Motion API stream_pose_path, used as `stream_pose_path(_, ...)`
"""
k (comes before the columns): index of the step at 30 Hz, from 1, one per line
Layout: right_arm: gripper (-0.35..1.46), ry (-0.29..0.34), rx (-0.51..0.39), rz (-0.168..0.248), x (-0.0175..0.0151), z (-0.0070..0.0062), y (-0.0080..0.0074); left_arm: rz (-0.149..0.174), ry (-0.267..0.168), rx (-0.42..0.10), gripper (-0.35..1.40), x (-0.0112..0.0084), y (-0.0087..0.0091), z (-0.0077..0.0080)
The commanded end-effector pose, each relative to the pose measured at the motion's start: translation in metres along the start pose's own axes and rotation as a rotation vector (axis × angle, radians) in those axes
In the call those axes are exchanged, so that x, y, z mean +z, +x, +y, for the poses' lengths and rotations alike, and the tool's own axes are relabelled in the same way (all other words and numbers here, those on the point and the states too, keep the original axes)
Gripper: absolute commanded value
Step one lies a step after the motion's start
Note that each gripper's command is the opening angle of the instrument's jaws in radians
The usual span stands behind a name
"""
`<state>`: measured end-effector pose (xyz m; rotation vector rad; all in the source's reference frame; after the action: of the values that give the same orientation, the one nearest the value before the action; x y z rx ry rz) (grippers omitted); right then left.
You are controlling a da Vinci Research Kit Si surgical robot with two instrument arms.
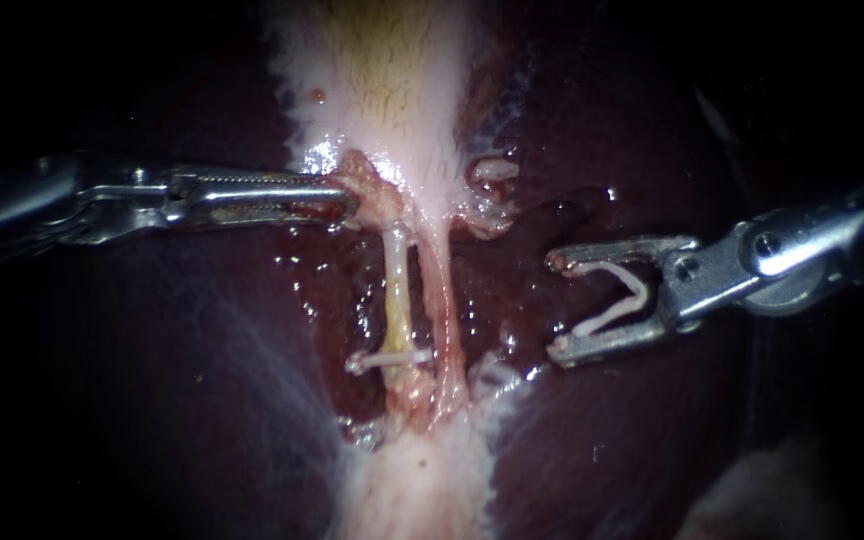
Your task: Clipping second clip left tube
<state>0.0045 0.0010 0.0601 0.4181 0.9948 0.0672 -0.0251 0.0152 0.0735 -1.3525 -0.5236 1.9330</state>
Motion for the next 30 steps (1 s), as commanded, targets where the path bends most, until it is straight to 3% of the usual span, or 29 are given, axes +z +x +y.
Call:
stream_pose_path(1, 0.50, 0.003, 0.002, 0.001, 0.0000, 0.0000, 0.0000, 0.000, 0.000, 0.000, -0.35, 0.0000, 0.0000, 0.0000)
stream_pose_path(7, 0.50, 0.003, -0.005, 0.001, 0.0000, 0.0000, 0.0000, -0.001, -0.006, -0.008, -0.35, -0.0009, 0.0004, 0.0002)
stream_pose_path(14, 0.50, 0.006, -0.005, 0.001, 0.0000, -0.0001, 0.0000, -0.007, -0.014, -0.019, -0.35, -0.0046, 0.0025, 0.0021)
stream_pose_path(21, 0.50, 0.006, -0.005, 0.001, 0.0000, -0.0001, 0.0000, 0.016, -0.015, -0.037, -0.35, -0.0075, 0.0046, 0.0041)
stream_pose_path(30, 0.50, 0.012, -0.006, 0.002, 0.0002, -0.0003, 0.0002, 0.023, -0.014, -0.035, -0.35, -0.0081, 0.0052, 0.0044)
